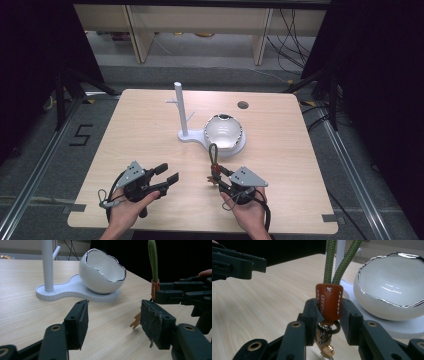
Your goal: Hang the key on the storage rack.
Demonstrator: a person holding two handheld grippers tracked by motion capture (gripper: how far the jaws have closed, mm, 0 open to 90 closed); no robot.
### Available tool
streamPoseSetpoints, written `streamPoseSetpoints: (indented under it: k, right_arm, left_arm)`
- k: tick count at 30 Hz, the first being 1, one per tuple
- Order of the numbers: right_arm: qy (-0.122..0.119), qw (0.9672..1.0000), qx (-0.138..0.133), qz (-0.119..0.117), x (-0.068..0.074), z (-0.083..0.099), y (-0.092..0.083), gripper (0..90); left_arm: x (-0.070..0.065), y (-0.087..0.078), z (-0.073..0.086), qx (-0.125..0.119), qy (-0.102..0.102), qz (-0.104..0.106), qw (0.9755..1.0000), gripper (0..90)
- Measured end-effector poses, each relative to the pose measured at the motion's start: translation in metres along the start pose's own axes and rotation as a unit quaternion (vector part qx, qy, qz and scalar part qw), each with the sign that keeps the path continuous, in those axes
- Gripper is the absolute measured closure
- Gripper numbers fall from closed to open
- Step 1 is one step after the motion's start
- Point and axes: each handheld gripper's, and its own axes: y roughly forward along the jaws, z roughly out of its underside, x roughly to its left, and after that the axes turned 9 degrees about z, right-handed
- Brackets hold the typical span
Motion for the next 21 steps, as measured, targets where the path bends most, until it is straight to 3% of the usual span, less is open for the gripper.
streamPoseSetpoints:
  k: [6,7,11,16,21]
  right_arm:
    - [-0.007,0.9998,-0.018,0.000,0.000,-0.001,0.001,68.5]
    - [0.006,0.9998,-0.016,-0.005,0.001,-0.001,0.001,68.5]
    - [-0.003,0.9998,-0.020,0.007,0.002,-0.003,0.000,68.5]
    - [0.005,0.9998,-0.021,-0.001,0.004,-0.004,0.001,68.5]
    - [-0.001,0.9998,-0.020,0.002,0.006,-0.007,0.001,68.5]
  left_arm:
    - [-0.002,0.003,-0.007,0.002,0.007,0.003,1.0000,39.8]
    - [-0.002,0.003,-0.008,0.001,0.009,0.005,0.9999,39.9]
    - [-0.006,0.007,-0.016,-0.001,0.017,0.011,0.9998,41.1]
    - [-0.009,0.012,-0.022,0.003,0.024,0.016,0.9996,42.7]
    - [-0.014,0.021,-0.029,0.006,0.026,0.034,0.9991,45.1]
